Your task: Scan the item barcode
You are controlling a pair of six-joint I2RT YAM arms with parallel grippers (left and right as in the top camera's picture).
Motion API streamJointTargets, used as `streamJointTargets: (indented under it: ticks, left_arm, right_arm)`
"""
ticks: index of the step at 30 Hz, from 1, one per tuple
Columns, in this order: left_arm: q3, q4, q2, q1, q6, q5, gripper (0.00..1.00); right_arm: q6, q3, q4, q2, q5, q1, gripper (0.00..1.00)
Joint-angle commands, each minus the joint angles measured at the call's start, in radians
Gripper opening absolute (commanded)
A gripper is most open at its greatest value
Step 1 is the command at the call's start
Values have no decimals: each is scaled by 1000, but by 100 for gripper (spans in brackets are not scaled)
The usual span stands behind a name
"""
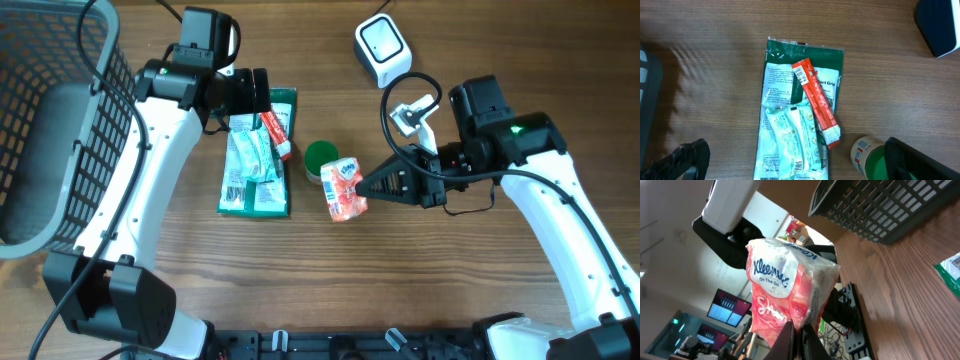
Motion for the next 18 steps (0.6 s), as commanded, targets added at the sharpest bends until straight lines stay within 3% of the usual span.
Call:
streamJointTargets:
  ticks: [1, 18]
  left_arm:
    - [3, 2, 10, 4, -10, -13, 100]
    - [3, 2, 10, 4, -10, -13, 100]
  right_arm:
    - [-27, -2, -1, -20, 17, -4, 4]
    - [30, -2, 0, -20, 161, -4, 4]
